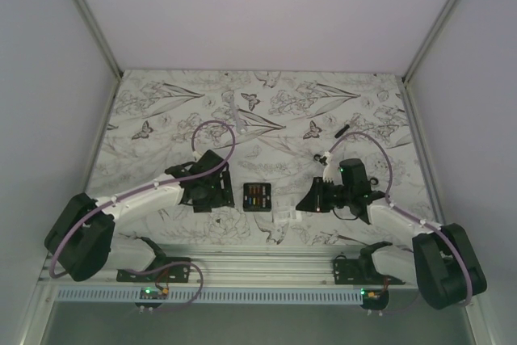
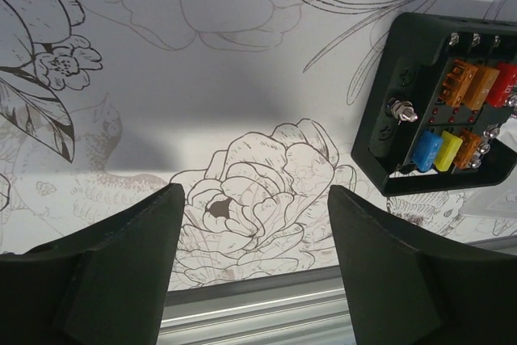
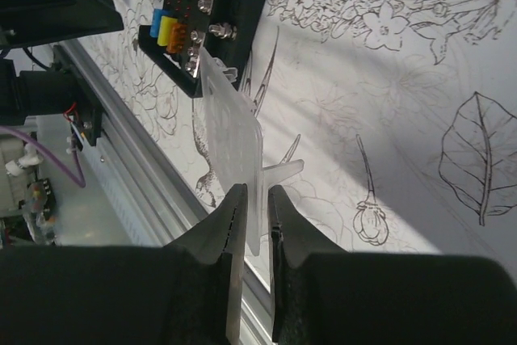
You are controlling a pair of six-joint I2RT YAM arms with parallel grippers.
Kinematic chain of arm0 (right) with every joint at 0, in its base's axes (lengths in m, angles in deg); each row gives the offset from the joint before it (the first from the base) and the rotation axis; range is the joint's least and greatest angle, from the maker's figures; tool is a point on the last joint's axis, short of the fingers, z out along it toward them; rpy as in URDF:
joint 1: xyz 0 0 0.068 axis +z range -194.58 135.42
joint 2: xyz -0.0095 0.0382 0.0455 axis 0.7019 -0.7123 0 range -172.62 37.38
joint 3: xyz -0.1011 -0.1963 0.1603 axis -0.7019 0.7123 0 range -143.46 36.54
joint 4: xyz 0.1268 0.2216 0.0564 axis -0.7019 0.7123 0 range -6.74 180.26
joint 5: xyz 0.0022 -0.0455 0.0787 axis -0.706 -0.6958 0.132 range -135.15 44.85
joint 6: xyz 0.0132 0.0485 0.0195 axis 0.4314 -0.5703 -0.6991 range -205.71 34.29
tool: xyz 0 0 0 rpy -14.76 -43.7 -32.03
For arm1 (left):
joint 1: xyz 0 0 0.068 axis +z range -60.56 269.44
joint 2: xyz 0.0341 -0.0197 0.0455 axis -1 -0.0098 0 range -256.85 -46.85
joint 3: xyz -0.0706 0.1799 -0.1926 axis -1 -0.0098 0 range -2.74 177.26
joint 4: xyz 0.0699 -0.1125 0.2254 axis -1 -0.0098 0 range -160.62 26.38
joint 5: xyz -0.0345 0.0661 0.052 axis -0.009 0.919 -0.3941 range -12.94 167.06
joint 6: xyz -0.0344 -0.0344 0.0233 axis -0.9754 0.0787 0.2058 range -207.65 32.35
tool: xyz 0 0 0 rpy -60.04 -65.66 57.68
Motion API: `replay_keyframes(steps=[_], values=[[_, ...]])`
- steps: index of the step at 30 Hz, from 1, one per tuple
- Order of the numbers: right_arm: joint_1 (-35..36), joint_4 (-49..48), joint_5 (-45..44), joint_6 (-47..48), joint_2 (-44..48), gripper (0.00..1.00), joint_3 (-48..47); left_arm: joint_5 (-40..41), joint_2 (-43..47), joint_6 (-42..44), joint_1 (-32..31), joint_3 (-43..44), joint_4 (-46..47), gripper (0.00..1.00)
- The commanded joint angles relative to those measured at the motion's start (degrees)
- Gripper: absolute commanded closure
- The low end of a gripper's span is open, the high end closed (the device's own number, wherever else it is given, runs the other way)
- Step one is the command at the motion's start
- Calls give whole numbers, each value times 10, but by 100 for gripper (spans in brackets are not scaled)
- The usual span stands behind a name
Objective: Snap on the fuse box
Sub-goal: Pick up the fuse box cover from the center of the board.
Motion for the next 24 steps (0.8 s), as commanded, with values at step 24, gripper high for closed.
replay_keyframes(steps=[24], values=[[42, -154, 47, -215, 55, 100, -61, -15, 91, -1, 66, -29, -1, 0]])
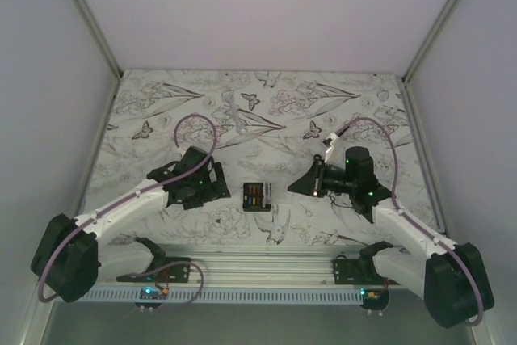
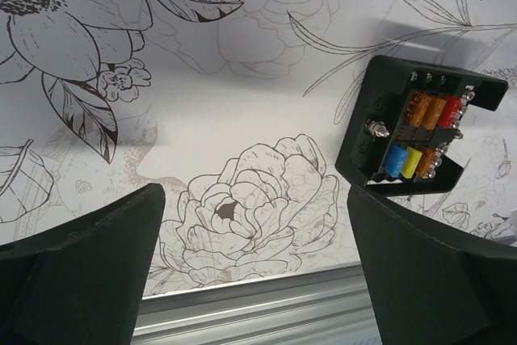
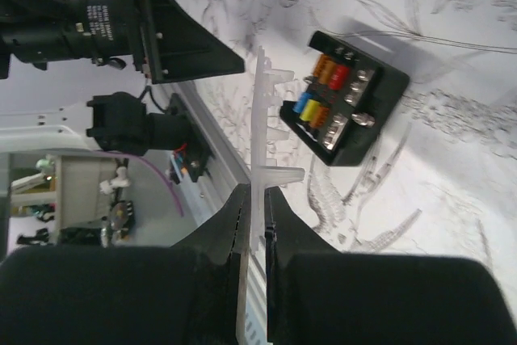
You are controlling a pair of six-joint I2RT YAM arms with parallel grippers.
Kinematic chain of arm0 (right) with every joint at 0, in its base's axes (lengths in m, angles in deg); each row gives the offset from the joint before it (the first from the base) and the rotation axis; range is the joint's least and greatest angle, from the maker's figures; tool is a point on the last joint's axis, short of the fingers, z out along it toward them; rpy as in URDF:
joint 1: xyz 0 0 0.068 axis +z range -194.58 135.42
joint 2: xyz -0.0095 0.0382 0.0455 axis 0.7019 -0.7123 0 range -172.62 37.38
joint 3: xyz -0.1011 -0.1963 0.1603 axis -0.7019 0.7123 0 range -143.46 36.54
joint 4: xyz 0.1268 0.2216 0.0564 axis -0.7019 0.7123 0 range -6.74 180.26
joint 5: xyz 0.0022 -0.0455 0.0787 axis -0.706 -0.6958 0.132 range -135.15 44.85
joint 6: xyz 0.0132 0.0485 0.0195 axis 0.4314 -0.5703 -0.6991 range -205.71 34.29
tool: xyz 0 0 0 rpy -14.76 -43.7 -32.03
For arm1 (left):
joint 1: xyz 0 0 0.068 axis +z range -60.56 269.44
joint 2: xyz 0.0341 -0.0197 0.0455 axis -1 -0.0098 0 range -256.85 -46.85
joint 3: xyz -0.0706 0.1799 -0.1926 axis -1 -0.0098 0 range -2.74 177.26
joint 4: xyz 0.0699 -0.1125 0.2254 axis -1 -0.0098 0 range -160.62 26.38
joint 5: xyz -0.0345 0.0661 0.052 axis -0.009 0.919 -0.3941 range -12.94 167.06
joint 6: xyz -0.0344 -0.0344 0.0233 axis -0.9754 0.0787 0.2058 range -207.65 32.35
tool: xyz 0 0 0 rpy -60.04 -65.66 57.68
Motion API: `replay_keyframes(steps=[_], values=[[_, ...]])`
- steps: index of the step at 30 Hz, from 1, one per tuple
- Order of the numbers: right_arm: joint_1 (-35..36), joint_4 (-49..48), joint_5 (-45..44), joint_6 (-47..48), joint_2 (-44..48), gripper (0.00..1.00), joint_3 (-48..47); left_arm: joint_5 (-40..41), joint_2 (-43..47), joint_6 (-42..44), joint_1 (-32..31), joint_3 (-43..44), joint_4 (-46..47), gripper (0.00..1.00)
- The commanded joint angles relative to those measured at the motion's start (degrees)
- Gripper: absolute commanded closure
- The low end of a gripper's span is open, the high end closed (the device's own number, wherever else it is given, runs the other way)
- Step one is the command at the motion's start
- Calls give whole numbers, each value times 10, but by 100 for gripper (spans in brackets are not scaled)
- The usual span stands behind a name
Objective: Snap on the fuse box
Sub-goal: Pick up the fuse box cover from the center of the board, then close the fuse box cover on the fuse box base.
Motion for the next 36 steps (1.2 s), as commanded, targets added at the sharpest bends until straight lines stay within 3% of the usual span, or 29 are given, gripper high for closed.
replay_keyframes(steps=[1, 6, 18, 36], values=[[41, -139, -3, -92, -44, 100, -5, -14, 14, -1, 6, -8, -2, 0], [80, -240, -11, -141, -127, 100, -12, -24, 30, -3, 6, -6, 2, 0], [100, -358, 1, -185, -265, 100, -15, -72, 27, -19, 4, -8, 50, 2], [98, -430, 5, -205, -386, 100, -4, -81, -42, -26, -32, 28, 80, 7]])
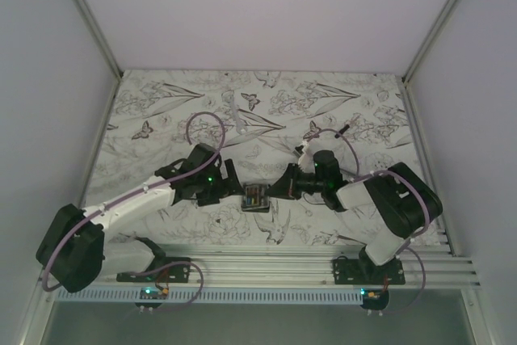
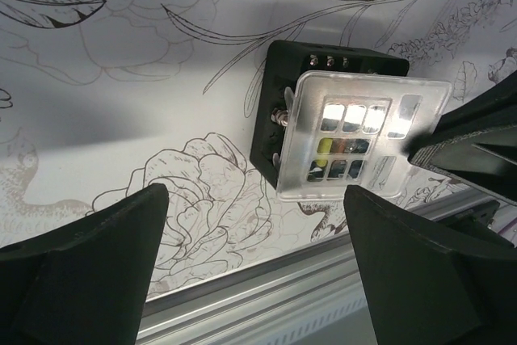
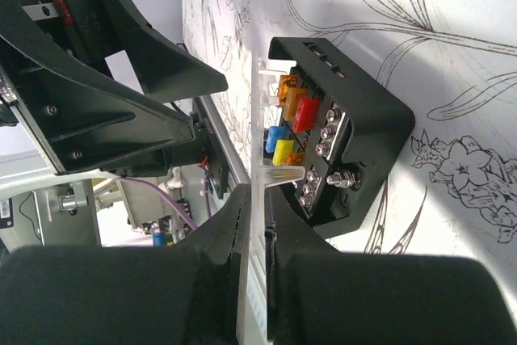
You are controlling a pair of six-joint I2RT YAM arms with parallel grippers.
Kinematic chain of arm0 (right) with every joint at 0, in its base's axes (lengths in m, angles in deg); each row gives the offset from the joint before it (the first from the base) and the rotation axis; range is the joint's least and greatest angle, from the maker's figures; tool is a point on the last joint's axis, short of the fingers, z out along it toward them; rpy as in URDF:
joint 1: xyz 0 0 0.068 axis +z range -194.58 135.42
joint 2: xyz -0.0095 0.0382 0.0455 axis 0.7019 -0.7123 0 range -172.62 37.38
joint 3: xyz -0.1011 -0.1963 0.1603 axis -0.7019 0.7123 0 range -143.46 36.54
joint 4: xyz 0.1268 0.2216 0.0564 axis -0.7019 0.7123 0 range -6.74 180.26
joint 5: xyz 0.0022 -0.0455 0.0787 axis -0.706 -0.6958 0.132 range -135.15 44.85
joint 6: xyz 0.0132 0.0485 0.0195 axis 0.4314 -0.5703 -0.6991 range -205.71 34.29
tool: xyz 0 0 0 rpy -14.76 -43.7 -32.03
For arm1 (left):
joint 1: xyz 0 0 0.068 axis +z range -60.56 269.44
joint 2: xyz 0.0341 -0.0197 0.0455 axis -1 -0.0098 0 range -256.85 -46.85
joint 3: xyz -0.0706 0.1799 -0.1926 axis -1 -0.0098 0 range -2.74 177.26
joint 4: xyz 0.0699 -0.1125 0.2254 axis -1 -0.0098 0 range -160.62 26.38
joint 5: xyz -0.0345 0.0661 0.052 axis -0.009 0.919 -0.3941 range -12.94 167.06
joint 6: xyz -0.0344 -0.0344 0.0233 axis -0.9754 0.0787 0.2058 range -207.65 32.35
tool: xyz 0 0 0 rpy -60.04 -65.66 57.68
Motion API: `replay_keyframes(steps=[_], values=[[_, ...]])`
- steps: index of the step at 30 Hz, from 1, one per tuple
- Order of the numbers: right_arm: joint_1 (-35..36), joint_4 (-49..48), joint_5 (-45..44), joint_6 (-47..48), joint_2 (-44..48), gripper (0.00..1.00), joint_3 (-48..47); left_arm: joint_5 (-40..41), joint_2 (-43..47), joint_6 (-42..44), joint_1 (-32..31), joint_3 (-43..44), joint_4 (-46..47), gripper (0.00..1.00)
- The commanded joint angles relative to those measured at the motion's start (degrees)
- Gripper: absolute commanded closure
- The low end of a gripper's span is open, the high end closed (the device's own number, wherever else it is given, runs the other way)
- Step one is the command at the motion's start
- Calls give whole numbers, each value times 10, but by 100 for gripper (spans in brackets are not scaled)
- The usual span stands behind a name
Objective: Snap on the fuse box
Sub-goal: Close the fuse box cover on the fuse box base.
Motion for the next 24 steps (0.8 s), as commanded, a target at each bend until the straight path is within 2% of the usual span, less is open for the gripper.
replay_keyframes(steps=[1, 4, 11, 19, 24], values=[[-1, -43, 6, -7, -17, 100, -1, -8, -15, -5, -9, 18, 6, 8], [-6, -33, 3, -2, -20, 100, 2, -7, -28, -4, -13, 24, 7, 9], [-7, 8, -14, 26, -2, 88, 12, -2, -75, 3, -23, 43, 8, 17], [-7, 61, -33, 58, 28, 69, 9, -1, -111, 13, -29, 74, 8, 37], [0, 97, -44, 76, 43, 64, -3, -5, -128, 19, -32, 88, 8, 44]])
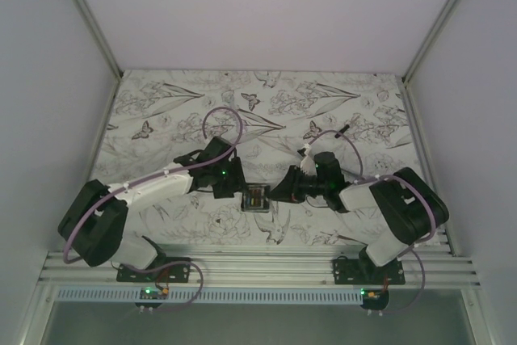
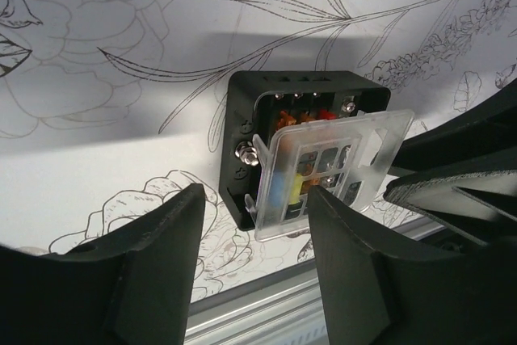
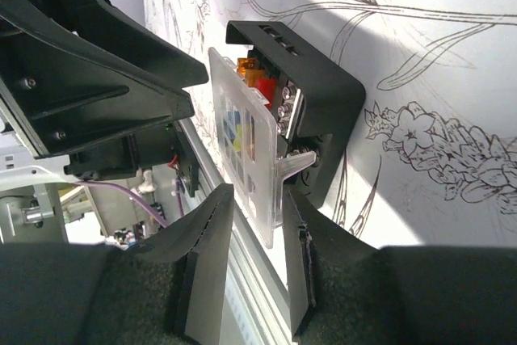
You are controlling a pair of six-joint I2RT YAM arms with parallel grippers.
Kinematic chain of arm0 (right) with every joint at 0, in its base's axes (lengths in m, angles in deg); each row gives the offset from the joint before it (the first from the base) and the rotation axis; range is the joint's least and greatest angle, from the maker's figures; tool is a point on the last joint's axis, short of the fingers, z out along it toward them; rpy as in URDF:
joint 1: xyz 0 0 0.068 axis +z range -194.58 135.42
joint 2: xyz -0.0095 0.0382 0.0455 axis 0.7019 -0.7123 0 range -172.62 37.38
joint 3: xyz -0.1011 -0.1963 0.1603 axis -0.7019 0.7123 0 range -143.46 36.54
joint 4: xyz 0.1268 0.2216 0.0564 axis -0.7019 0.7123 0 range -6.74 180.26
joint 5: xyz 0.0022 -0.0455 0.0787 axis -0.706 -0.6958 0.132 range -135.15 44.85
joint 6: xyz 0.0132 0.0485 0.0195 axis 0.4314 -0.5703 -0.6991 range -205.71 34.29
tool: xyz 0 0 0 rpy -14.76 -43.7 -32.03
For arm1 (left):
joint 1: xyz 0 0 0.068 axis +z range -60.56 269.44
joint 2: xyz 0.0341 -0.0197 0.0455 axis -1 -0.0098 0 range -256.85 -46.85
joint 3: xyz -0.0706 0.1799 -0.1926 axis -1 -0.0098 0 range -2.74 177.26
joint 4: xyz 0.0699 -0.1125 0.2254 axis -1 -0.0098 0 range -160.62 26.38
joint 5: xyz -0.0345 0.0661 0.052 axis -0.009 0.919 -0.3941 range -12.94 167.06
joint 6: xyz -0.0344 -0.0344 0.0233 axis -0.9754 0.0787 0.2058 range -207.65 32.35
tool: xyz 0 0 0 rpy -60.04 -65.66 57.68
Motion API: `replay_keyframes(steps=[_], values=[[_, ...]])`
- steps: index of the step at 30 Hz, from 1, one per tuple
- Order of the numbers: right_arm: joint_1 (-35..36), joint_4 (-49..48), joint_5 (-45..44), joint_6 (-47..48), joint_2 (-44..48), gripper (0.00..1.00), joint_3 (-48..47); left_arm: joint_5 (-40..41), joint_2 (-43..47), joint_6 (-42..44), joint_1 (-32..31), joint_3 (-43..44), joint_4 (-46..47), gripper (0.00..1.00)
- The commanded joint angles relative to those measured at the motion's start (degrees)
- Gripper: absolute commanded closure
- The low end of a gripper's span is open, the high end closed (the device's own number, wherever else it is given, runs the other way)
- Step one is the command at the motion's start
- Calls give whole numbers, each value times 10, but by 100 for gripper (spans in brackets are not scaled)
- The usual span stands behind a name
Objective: Snap on the fuse box
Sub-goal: Close the fuse box cover on the fuse box base.
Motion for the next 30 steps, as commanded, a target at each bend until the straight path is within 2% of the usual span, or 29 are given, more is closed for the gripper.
replay_keyframes(steps=[1, 11, 24, 30], values=[[5, 36, -20, 32, 22, 64, -15, -6, -16, 12, -5, 17, -4, 45], [18, 58, -23, 23, 26, 79, -38, -11, -45, 7, -4, 33, -11, 46], [22, 59, -21, 12, 12, 80, -52, -39, -51, 11, -5, 59, -15, 47], [25, 58, -20, 12, 6, 80, -56, -26, -64, 6, -4, 64, -38, 47]])
